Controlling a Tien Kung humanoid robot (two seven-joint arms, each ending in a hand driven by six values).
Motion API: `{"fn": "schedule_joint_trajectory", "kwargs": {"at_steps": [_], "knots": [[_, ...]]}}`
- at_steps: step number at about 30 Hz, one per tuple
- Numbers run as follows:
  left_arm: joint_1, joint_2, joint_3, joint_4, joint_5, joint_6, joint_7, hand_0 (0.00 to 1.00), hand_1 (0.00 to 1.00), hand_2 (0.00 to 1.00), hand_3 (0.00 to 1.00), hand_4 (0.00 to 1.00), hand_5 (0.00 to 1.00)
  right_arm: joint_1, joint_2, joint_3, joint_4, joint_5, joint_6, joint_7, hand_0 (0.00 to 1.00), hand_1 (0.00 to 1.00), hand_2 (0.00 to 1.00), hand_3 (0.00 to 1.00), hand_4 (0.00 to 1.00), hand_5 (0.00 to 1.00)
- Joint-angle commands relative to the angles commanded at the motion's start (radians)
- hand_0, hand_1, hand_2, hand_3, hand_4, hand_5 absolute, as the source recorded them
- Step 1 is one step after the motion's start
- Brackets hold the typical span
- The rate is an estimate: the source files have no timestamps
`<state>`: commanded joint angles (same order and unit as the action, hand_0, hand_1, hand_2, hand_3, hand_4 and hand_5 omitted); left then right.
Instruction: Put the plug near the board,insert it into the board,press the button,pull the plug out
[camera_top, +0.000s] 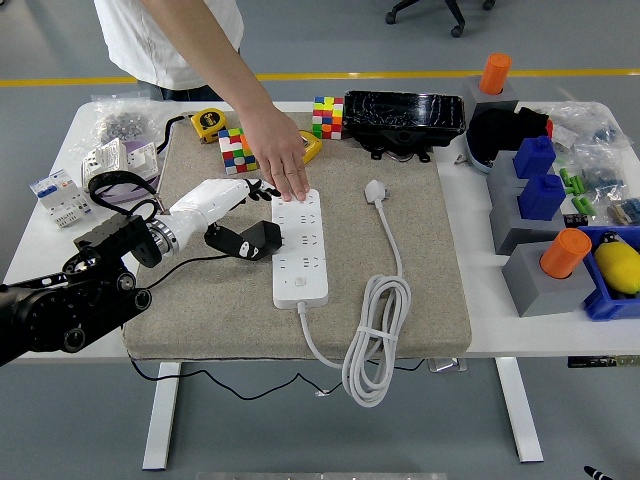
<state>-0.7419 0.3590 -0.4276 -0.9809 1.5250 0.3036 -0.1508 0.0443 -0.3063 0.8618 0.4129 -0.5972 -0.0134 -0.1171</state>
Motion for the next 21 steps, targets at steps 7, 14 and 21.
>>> {"fn": "schedule_joint_trajectory", "kwargs": {"at_steps": [7,14,21], "knots": [[0.146,0.028,-0.198,-0.173,-0.034,0.065,0.037,0.582,0.721,0.749,0.734,0.933,0.417,0.000,0.000,0.001,-0.001,-0.003,0.001,0.000,0.676,0.686,0.692,0.593,0.929,0.523],[0.326,0.065,-0.316,-0.349,-0.005,0.092,0.161,0.676,0.768,0.773,0.753,0.862,0.499,0.002,-0.002,-0.002,-0.001,-0.006,0.001,0.000,0.675,0.686,0.693,0.594,0.929,0.524],[0.443,0.085,-0.366,-0.472,-0.003,0.024,0.315,0.800,0.847,0.840,0.847,0.723,0.631,0.008,-0.003,-0.003,0.001,-0.009,0.001,0.000,0.675,0.686,0.692,0.594,0.928,0.524]]}}
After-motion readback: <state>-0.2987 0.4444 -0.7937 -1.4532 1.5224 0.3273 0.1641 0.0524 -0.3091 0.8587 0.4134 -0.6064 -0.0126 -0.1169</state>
